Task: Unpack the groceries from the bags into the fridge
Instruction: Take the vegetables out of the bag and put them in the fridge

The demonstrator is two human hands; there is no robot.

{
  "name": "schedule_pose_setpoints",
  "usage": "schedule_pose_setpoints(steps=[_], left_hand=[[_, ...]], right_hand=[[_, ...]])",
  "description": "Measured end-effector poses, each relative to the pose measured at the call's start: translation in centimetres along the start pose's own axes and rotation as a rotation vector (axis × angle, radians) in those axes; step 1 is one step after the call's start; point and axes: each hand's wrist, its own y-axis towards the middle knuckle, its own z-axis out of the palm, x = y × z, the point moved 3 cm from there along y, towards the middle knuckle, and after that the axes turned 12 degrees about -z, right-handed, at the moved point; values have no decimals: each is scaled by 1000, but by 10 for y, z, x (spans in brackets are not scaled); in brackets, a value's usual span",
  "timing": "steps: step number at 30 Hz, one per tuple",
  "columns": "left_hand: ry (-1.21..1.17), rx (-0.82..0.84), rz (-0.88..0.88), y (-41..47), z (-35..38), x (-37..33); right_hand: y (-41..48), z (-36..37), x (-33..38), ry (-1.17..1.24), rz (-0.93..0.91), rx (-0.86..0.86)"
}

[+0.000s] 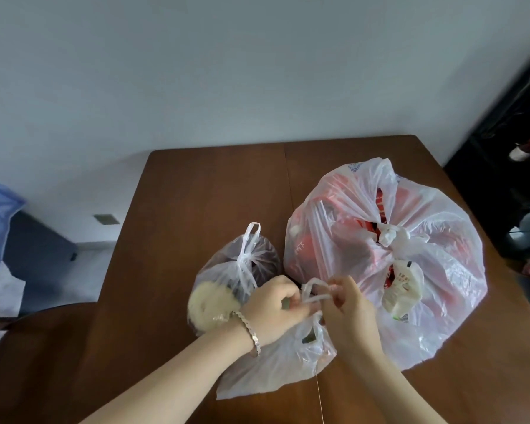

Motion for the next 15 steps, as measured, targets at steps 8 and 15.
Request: schedule_pose_setpoints(steps=[8, 15], left_hand=[[-274, 69, -194, -6, -1, 27], [-732, 393, -385, -13, 4, 35]], right_hand=[[2, -2, 14, -328, -528, 150], [6, 2, 13, 95, -240, 513]])
